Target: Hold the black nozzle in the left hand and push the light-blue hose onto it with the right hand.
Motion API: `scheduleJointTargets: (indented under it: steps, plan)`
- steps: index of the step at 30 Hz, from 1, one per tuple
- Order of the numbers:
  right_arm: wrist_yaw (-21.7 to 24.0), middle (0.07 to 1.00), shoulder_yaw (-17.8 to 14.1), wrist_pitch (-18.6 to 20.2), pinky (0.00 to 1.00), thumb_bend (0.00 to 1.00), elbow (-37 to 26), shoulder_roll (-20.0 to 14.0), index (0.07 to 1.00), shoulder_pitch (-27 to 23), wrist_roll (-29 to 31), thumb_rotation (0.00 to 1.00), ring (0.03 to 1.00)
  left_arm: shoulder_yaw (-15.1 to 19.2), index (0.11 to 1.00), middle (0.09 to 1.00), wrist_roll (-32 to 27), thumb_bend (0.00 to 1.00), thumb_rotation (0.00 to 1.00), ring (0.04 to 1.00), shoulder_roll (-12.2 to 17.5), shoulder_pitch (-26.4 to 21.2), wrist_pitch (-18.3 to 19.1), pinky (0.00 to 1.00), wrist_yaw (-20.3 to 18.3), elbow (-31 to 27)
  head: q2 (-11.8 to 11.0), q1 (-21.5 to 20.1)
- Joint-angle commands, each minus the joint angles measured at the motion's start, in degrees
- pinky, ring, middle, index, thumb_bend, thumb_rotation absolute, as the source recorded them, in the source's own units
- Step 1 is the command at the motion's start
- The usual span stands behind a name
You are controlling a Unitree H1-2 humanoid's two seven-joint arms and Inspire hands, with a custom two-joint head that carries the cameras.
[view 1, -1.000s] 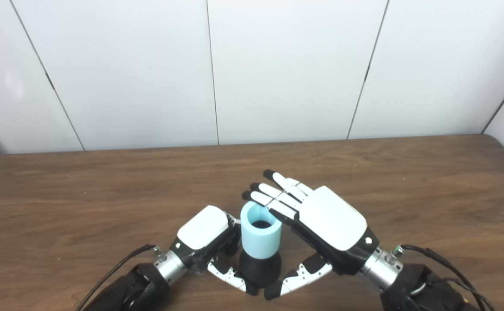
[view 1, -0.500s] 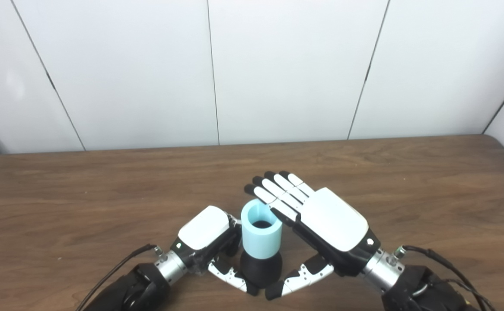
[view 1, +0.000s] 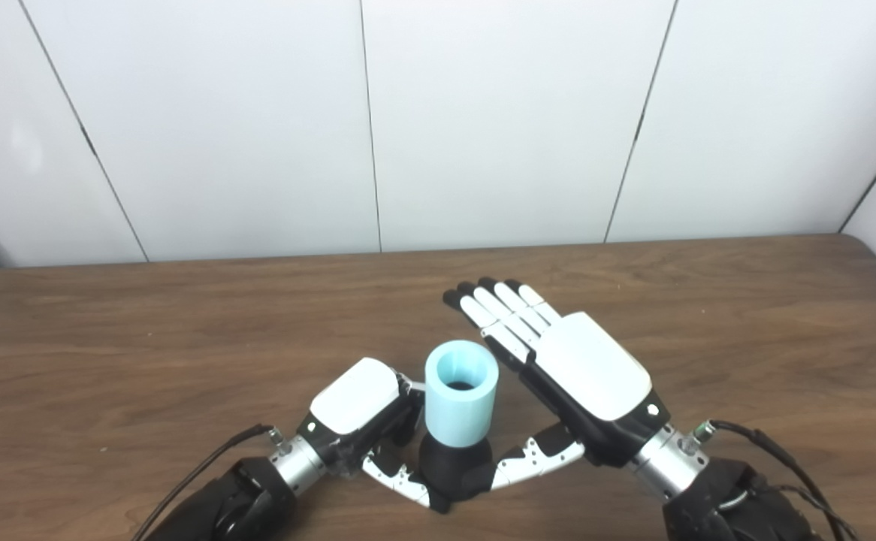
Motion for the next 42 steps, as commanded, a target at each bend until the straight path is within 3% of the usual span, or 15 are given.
scheduleJointTargets:
  steps: [1,10,15,31,42]
  plan:
    - [-2.2,1.000,-0.8,-1.5,1.00,0.97,-2.9,0.0,1.000,-1.6,1.4,0.96,1.000,-2.9,0.501,0.392,0.6,0.52,0.00,0.232,-0.8,4.2,0.1,0.17,-0.7,3.3,0.0,0.0]
    - [-1.4,1.000,-0.9,-2.6,1.00,0.98,-8.0,0.3,1.000,-2.2,4.8,0.95,1.000,-2.5,0.505,0.399,0.8,0.52,0.00,0.247,-0.9,4.2,0.1,0.18,-1.3,3.3,0.0,0.0]
    - [-0.4,0.976,0.1,-4.1,1.00,0.96,-9.8,-0.1,0.952,-1.2,5.9,0.97,1.000,-2.4,0.502,0.394,0.8,0.52,0.00,0.235,-1.0,4.3,0.1,0.17,-1.3,3.4,0.1,-0.1]
    - [4.0,0.946,1.0,-4.3,1.00,0.95,-7.1,-0.5,0.917,0.0,3.1,0.93,1.000,-2.7,0.500,0.392,0.4,0.52,0.00,0.229,-0.9,4.1,0.1,0.17,-1.2,3.4,0.2,0.1]
    - [2.7,0.965,-0.1,-5.2,1.00,0.96,-5.4,-0.1,0.950,-0.8,1.6,0.95,1.000,-2.5,0.498,0.391,0.4,0.52,0.00,0.224,-0.9,4.3,0.1,0.16,-1.4,3.3,0.2,0.2]
